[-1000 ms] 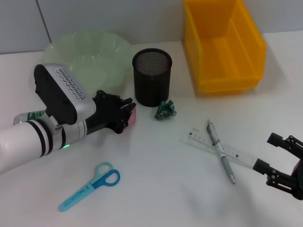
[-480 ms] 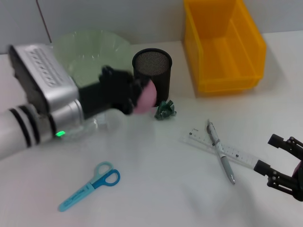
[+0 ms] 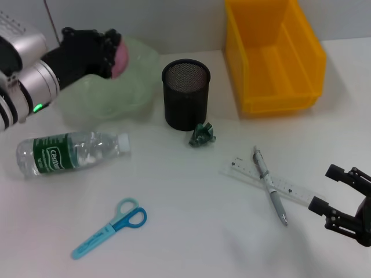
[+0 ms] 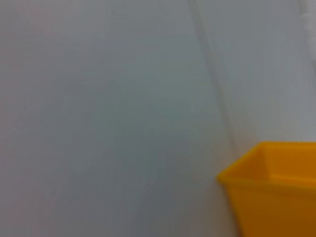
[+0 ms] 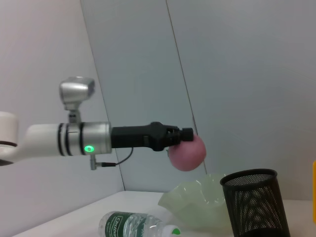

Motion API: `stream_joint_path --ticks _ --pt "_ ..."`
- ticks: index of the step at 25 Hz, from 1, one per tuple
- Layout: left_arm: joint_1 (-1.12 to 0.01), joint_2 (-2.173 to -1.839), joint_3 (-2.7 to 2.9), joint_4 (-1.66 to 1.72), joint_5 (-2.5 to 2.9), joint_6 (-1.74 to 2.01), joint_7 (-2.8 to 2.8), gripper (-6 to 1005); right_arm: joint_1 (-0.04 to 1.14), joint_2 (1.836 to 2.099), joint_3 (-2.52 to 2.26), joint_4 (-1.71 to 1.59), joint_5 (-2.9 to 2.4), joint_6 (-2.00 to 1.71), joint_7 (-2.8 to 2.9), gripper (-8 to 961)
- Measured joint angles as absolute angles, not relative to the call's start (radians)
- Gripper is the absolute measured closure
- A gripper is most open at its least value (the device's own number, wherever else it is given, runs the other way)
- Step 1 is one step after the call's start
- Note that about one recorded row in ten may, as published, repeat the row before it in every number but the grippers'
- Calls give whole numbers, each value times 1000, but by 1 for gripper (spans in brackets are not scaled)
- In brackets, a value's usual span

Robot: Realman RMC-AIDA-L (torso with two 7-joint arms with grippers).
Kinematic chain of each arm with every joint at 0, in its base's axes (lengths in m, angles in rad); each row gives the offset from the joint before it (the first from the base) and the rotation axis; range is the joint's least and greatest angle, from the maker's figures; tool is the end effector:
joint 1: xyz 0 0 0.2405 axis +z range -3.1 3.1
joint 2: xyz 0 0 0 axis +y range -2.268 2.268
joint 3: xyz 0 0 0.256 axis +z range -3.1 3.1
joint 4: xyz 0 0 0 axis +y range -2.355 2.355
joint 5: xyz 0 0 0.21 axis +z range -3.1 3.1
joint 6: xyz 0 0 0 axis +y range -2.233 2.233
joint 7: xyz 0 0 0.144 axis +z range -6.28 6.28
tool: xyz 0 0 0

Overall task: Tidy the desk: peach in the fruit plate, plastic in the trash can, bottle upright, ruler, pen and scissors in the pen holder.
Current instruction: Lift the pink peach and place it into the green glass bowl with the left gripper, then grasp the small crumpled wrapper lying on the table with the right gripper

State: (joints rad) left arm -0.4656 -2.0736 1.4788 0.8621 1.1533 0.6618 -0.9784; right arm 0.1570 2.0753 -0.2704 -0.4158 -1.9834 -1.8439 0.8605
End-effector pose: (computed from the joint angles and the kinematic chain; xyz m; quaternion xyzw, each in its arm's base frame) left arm -0.1964 0.4068 -0.0202 -0.8881 -0.0620 -0.2086 0.4049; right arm 0.3485 0.1840 0.0159 -0.8527 0.2215 0.3774 0.2853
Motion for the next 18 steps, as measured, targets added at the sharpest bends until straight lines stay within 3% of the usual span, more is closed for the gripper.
stream_joint_path --ticks 1,6,10,18 --pt "-529 -2074 1426 775 1151 618 -994 890 158 2075 -271 -416 -1983 -1844 860 132" --pt "-609 -2073 1359 648 1128 602 -992 870 160 2075 -272 -416 -1985 -1844 860 133" --pt "-614 -2073 1357 638 1128 599 -989 853 160 2075 -272 -416 -1986 -1844 861 134" --pt "-560 -2055 1368 693 1158 791 -1081 545 159 2075 -250 -428 -1967 -1876 907 135"
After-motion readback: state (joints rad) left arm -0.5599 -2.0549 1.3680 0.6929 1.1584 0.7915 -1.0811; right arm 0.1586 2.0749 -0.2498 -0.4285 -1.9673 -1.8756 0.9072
